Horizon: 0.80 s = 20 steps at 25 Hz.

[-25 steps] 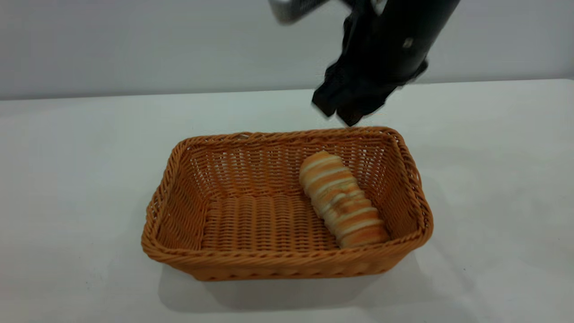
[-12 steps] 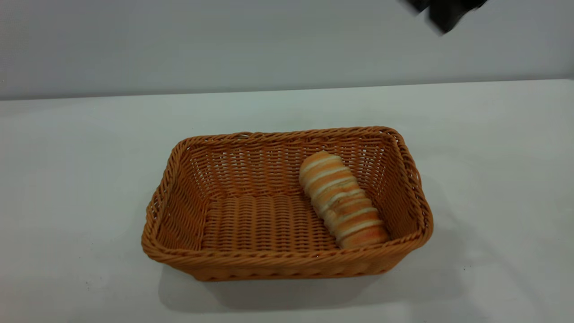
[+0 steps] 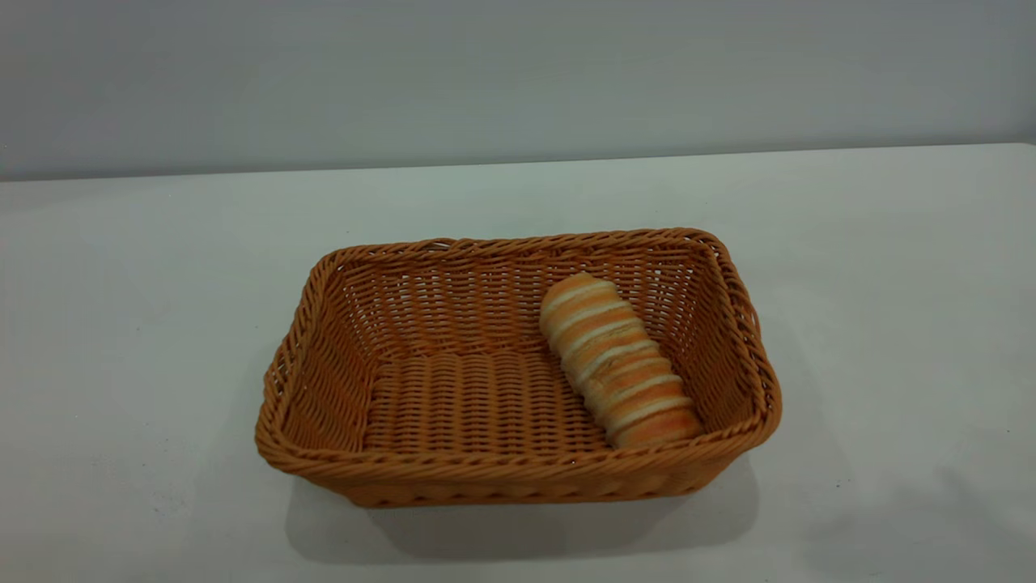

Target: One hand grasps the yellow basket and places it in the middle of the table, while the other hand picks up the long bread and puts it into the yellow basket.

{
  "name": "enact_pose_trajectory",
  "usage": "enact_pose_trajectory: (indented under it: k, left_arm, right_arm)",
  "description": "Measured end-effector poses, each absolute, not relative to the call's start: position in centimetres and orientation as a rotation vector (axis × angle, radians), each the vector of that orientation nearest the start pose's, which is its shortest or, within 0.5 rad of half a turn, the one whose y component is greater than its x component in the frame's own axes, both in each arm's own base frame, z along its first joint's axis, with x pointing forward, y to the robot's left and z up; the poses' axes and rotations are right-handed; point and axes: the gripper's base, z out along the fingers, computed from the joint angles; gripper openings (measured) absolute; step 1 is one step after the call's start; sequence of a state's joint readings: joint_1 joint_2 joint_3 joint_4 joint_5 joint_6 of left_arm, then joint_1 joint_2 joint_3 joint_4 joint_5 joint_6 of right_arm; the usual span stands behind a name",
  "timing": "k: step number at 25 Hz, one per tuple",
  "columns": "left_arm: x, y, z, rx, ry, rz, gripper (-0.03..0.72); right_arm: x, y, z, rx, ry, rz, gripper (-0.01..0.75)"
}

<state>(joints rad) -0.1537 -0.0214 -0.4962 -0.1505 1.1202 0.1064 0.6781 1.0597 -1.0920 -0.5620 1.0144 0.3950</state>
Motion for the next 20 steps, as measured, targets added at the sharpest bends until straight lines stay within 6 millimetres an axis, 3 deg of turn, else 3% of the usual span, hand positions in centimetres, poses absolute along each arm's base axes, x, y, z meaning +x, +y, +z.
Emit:
enact_pose_trajectory:
  k: [4,10,20]
  left_arm:
    - [-1.3,-0.9,27.2,0.282,2.068,-0.188,0.584]
    - [-1.3,-0.7,27.0,0.284,2.087,-0.158,0.584]
    - [-1.3,-0.7,27.0,0.302,2.084,-0.146,0.584]
  right_arm:
    - [14.2,6.0,39.0,-0.408,2.187,-0.137,0.308]
    - [8.8,1.9,38.1,-0.327,2.155,-0.045,0.304]
    - [2.7,-2.0,33.2,-0.320,2.158,0.093,0.304]
